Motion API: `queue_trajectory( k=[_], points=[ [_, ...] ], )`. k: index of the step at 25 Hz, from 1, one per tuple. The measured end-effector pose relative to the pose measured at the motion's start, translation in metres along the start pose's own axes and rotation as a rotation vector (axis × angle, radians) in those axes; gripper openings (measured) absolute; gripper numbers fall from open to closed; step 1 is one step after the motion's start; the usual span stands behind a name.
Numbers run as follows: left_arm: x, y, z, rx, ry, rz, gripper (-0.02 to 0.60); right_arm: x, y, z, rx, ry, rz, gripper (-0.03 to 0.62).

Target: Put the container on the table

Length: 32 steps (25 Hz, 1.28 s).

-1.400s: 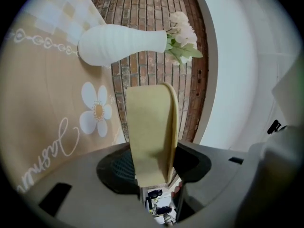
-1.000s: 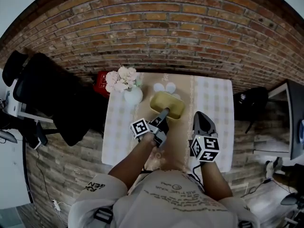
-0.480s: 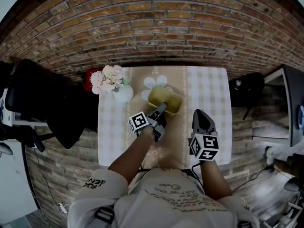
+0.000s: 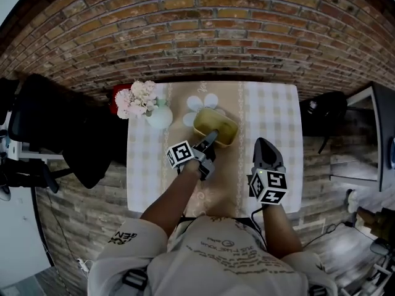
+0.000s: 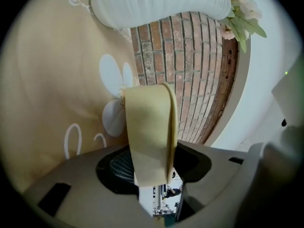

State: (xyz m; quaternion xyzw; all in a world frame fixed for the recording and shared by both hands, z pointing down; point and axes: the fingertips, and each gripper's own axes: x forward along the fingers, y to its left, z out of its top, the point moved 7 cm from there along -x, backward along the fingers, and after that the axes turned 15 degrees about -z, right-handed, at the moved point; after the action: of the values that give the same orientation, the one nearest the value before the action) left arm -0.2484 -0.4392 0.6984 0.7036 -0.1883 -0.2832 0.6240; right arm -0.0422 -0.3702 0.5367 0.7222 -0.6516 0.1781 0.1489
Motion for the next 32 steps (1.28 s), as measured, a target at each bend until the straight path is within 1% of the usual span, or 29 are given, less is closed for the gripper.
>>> queue_trajectory(
  k=[5,11,16,18,21,27,30,31,32],
  points=[
    [0.001,0.000,-0.001,0.078,0.049,0.114,0.207,-0.003,-0.003,0.002,0.000,-0.007,0.006,0.003],
    [-0.006,-0.006,0.004,0.141,0.015,0.238,0.232,-0.008,-0.010,0.003,0.003,-0.017,0.017,0.003],
    [-0.010,-0.009,0.001,0.212,0.087,0.355,0.243,-0.013,-0.014,0.005,0.009,-0.027,0.033,0.003],
    [-0.014,-0.010,0.000,0.236,0.095,0.415,0.258,-0.016,-0.017,0.006,0.009,-0.034,0.040,0.003],
    [-0.021,-0.010,0.001,0.279,0.092,0.534,0.297,-0.019,-0.023,0.007,0.015,-0.041,0.048,0.003],
    [-0.037,-0.016,0.003,0.328,0.078,0.737,0.323,-0.025,-0.034,0.006,0.026,-0.052,0.072,0.003],
    [-0.050,-0.022,0.001,0.380,0.091,0.848,0.332,-0.027,-0.036,0.006,0.025,-0.058,0.091,0.003],
    [-0.053,-0.024,0.000,0.402,0.099,0.868,0.334,-0.028,-0.036,0.007,0.023,-0.059,0.099,0.003],
    [-0.055,-0.027,-0.001,0.420,0.105,0.871,0.334,-0.029,-0.035,0.007,0.020,-0.062,0.107,0.003]
  ],
)
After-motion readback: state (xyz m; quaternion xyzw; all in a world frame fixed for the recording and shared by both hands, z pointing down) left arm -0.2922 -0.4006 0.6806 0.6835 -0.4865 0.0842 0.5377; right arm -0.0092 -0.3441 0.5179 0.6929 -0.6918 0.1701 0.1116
